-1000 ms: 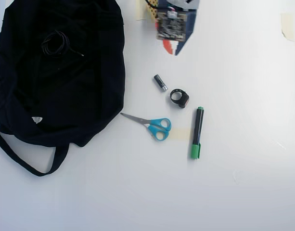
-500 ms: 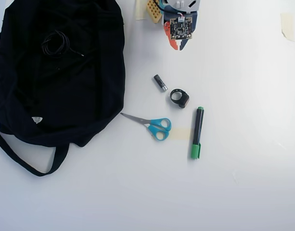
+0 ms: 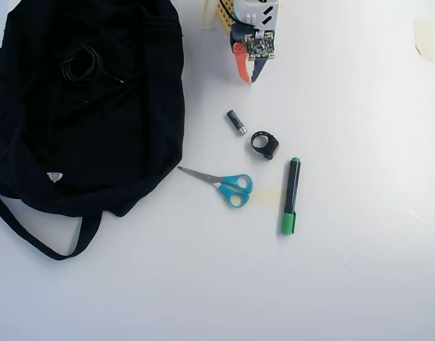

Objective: Put the cable into the black bag

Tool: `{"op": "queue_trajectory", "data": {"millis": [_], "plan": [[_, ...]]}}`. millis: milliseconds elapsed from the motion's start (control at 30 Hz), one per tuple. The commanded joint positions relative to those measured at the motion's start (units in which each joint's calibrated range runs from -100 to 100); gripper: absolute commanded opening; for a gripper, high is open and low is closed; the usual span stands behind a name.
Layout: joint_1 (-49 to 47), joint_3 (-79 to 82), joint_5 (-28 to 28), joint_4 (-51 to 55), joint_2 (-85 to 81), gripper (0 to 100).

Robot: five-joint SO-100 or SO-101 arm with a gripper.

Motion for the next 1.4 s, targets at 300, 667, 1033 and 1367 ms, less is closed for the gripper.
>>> {"op": "queue_trajectory", "data": {"millis": [300, 667, 1033, 1367], "plan": [[1.28, 1.33, 0.46, 7.22, -4.07, 2], [1.20, 1.33, 0.46, 7.22, -3.82, 2], [1.20, 1.33, 0.46, 7.22, -3.82, 2], [1.20, 1.33, 0.46, 7.22, -3.82, 2]]}}
